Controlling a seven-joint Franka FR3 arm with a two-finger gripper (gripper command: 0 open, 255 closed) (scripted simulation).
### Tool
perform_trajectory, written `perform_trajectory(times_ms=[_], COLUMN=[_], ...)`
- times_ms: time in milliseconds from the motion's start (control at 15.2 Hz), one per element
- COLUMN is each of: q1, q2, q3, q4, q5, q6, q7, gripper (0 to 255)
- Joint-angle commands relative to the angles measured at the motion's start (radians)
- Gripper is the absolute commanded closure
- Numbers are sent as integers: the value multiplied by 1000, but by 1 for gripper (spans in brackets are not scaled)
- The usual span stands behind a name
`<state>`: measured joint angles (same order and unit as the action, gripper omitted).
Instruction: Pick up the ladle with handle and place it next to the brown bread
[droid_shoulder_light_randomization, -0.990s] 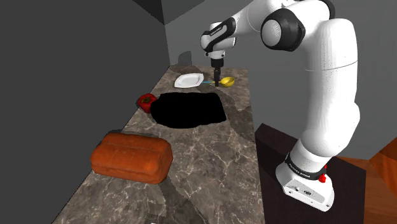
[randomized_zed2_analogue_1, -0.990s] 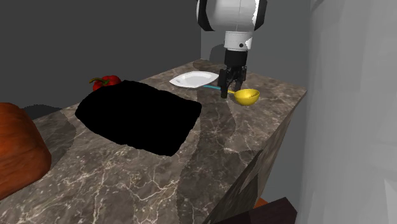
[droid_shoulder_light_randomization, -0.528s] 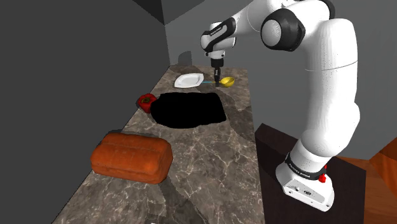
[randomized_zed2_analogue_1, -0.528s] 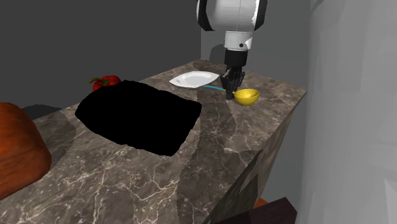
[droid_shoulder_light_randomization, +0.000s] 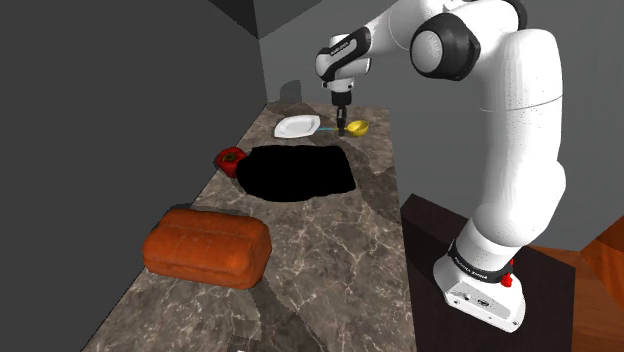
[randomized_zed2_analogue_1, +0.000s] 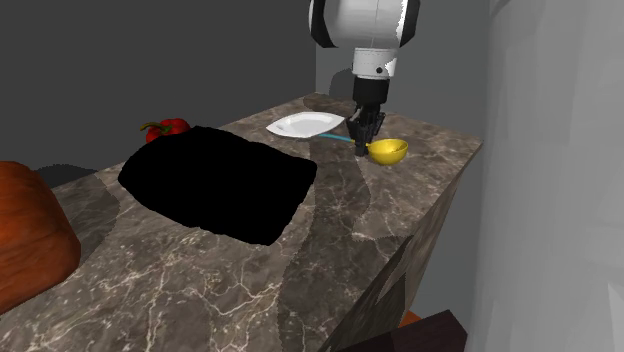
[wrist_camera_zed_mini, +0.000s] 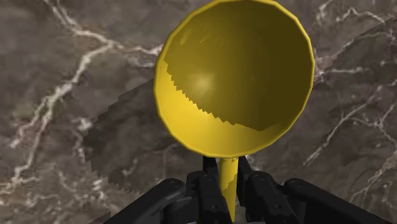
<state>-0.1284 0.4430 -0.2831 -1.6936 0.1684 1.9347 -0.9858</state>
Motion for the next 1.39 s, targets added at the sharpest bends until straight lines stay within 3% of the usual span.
perform_trajectory(times_ms=[0, 1320], q1=[1, 1], q2=[-9, -83], q3=[-1, -13], q4=[9, 174], q5=[-3, -31], q6=[-17, -253], q7=[3, 28], gripper=[255, 255])
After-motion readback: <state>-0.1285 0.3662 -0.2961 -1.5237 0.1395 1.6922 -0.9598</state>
